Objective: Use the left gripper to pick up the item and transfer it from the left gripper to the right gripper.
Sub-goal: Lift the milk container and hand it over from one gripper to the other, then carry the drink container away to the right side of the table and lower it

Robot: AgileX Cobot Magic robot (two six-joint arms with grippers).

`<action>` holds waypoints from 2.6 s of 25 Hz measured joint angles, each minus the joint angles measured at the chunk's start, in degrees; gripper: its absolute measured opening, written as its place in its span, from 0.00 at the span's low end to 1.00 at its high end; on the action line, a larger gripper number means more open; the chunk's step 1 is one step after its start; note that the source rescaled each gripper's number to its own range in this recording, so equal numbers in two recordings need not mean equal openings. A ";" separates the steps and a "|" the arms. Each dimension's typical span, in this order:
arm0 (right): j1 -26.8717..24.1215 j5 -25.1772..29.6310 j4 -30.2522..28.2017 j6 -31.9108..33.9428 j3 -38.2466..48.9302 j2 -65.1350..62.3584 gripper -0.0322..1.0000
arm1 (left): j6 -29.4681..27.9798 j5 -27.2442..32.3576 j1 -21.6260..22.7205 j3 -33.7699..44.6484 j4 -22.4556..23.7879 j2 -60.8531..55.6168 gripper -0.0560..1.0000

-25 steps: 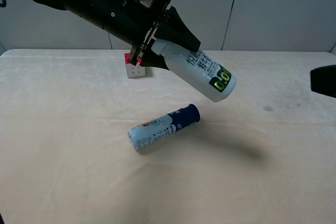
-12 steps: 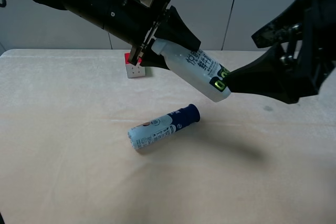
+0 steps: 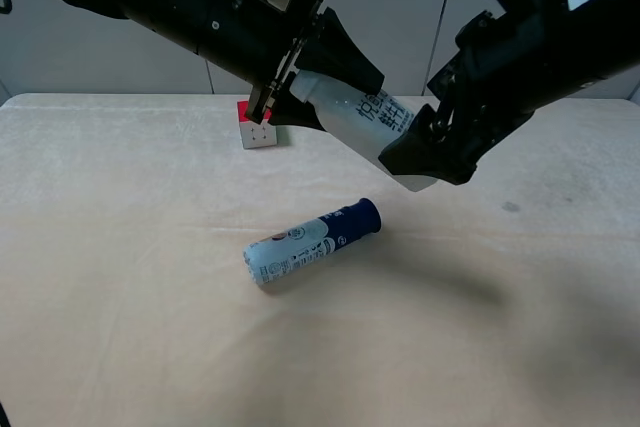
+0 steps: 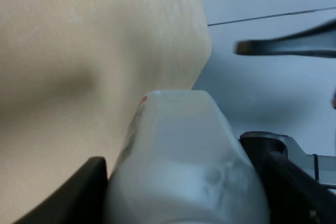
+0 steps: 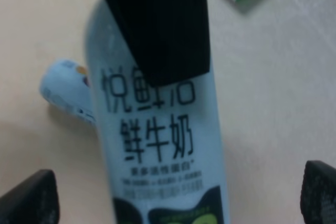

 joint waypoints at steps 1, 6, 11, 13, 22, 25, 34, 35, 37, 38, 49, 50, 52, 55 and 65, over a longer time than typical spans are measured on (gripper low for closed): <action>0.00 -0.07 -0.31 0.00 0.00 0.86 1.00 | 0.10 0.00 0.00 0.00 0.00 0.00 0.10; 0.00 -1.81 -0.80 -0.11 0.00 4.00 1.00 | 0.28 0.00 0.00 0.00 0.00 0.00 0.10; 0.00 -2.51 -0.80 -0.11 0.00 6.20 1.00 | 0.38 0.00 0.00 0.00 0.00 0.00 0.10; 0.00 -2.98 -0.80 -0.11 0.00 6.40 1.00 | 0.38 0.00 0.00 0.00 0.00 0.00 0.10; 0.00 -4.53 -0.36 -0.11 -0.04 7.82 1.00 | 0.60 0.00 0.00 0.00 0.00 0.00 0.10; 0.00 -4.53 0.40 -0.11 -0.04 8.80 1.00 | 0.73 0.00 0.00 0.00 0.00 0.00 0.10; 0.21 -3.26 1.49 -0.82 -0.04 8.86 0.03 | 0.84 -0.66 0.00 -0.06 -0.85 0.00 0.10; 0.28 -3.26 1.38 -1.24 -0.04 8.91 0.11 | 0.79 -0.42 0.00 -0.06 -0.85 0.00 0.10; 0.34 -3.26 1.38 -1.38 -0.04 8.97 0.05 | 0.79 -0.59 0.00 -0.06 -0.85 0.00 0.10; 0.34 -3.26 1.32 -1.40 -0.04 8.97 0.05 | 0.79 -0.54 0.00 -0.06 -0.85 0.00 0.10; 0.34 -3.26 1.27 -1.40 -0.04 8.97 0.05 | -0.34 -0.61 0.00 -0.06 -0.93 0.00 0.18; 0.34 -2.97 1.13 -1.40 -0.04 8.97 0.05 | -0.51 -0.45 0.00 -0.06 -1.26 0.00 0.34; 0.34 -2.50 0.92 -1.40 -0.04 9.16 0.05 | -0.64 -0.04 0.00 -0.06 -1.76 -0.18 0.68; 0.34 -2.06 0.92 -1.40 -0.04 9.24 0.05 | -0.68 0.02 0.00 -0.12 -2.10 -0.18 0.91; 0.34 -2.12 0.92 -1.40 -0.04 9.24 0.05 | -0.68 0.42 0.85 -0.12 -1.97 -0.18 1.00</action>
